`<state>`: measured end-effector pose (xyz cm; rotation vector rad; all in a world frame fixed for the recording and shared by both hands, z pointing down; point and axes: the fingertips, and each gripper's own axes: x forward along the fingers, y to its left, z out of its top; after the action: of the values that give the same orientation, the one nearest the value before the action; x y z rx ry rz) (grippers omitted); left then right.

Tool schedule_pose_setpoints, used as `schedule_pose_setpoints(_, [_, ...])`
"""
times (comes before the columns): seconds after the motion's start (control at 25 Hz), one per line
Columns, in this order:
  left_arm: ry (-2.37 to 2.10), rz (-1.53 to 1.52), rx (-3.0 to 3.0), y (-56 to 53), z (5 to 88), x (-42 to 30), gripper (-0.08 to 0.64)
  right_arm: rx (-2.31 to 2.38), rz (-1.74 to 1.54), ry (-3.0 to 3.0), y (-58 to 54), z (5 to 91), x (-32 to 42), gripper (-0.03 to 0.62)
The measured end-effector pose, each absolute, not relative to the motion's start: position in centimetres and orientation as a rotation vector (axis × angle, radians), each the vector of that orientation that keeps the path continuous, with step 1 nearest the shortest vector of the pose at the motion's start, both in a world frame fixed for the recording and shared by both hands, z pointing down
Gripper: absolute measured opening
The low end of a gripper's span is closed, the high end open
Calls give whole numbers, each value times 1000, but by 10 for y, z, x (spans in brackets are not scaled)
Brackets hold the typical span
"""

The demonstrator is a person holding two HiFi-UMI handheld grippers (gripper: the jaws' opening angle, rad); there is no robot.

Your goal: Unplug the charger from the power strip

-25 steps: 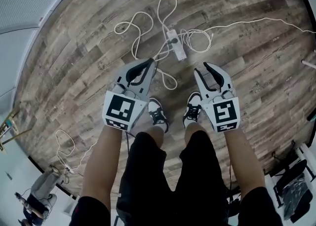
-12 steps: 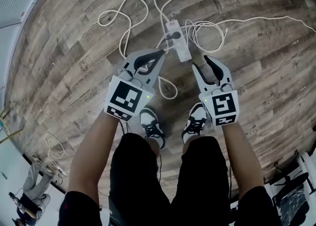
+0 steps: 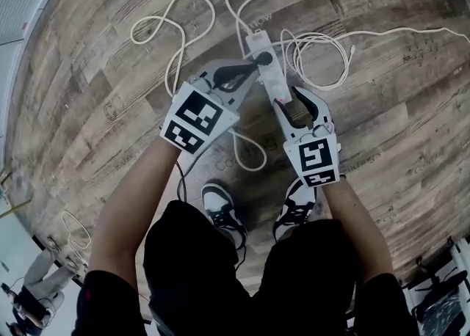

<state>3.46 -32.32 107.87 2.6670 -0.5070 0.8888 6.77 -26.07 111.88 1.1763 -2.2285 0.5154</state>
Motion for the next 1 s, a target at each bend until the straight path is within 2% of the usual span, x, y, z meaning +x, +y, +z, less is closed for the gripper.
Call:
schedule_pose_setpoints(0.4, [-439, 987, 2692, -340, 1151, 54, 18, 1153, 503, -2188, -265, 1170, 58, 183])
schedule_pose_setpoints(0.68, [-489, 1020, 2638, -341, 1168, 50, 18, 1176, 532, -2163, -268, 1177, 59, 181])
schedule_pose_setpoints(0.8, [-493, 1009, 2644, -344, 1167, 50, 20, 1203, 542, -2165, -269, 1174, 60, 144])
schedule_pose_setpoints(1.0, [-491, 983, 2630, -345, 1168, 50, 18, 1247, 567, -2161, -270, 1172, 64, 120])
